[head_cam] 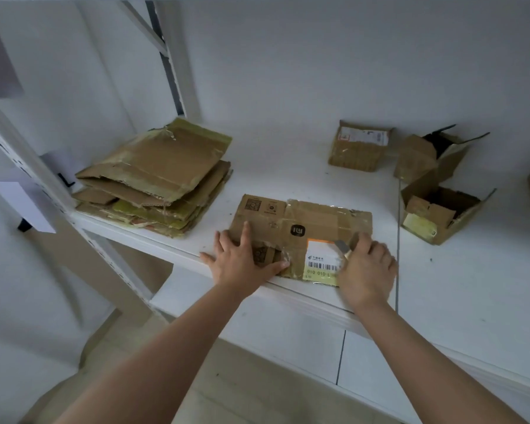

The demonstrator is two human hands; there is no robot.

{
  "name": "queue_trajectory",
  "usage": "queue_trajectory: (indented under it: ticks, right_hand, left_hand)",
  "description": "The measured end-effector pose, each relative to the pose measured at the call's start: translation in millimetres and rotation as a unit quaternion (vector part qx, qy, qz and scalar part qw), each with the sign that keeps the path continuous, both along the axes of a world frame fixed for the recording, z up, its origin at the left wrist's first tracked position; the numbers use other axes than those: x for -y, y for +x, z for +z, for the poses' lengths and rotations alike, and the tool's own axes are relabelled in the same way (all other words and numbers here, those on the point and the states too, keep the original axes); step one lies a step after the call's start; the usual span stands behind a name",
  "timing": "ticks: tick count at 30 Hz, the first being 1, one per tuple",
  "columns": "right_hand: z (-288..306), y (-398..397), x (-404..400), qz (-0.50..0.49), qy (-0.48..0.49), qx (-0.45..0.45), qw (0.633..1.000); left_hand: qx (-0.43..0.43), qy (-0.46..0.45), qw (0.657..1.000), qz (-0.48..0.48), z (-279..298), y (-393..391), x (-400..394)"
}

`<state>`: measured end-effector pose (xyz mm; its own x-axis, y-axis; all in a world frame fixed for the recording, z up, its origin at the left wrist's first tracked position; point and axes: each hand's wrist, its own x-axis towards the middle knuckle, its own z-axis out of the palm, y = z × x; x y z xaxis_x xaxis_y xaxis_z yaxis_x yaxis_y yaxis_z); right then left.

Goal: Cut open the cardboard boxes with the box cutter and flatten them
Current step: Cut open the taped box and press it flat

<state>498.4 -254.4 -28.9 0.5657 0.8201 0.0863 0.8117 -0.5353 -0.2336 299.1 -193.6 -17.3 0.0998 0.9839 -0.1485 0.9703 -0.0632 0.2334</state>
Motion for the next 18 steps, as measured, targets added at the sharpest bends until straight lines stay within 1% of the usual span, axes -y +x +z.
queue_trajectory:
  ticks: [4,6,10,14,18]
  right_hand:
    - [2.0,2.3,3.1,0.016,0.062,-0.028,0.998]
    - [6.7,4.1,-1.0,0.026,0.093,-0.056,0.994]
    - [23.9,4.6,-14.9,0.012,0.161,-0.117,0.98]
    - [46.5,-5.3,-33.0,0.013,0.216,-0.118,0.969]
    - [79.4,-36.1,-62.6,0.039,0.274,-0.118,0.954]
  left_hand:
    - [0.01,0.062,0.998,0.006,6.4,0.1,-0.6]
    - [0.022,0.103,0.994,0.002,17.9,1.1,-4.0]
    - [0.039,0.172,0.984,-0.026,50.6,2.1,-16.9]
    - [0.025,0.249,0.967,-0.047,84.5,-7.3,-38.1]
    - [0.024,0.282,0.958,-0.05,113.7,-43.2,-71.6]
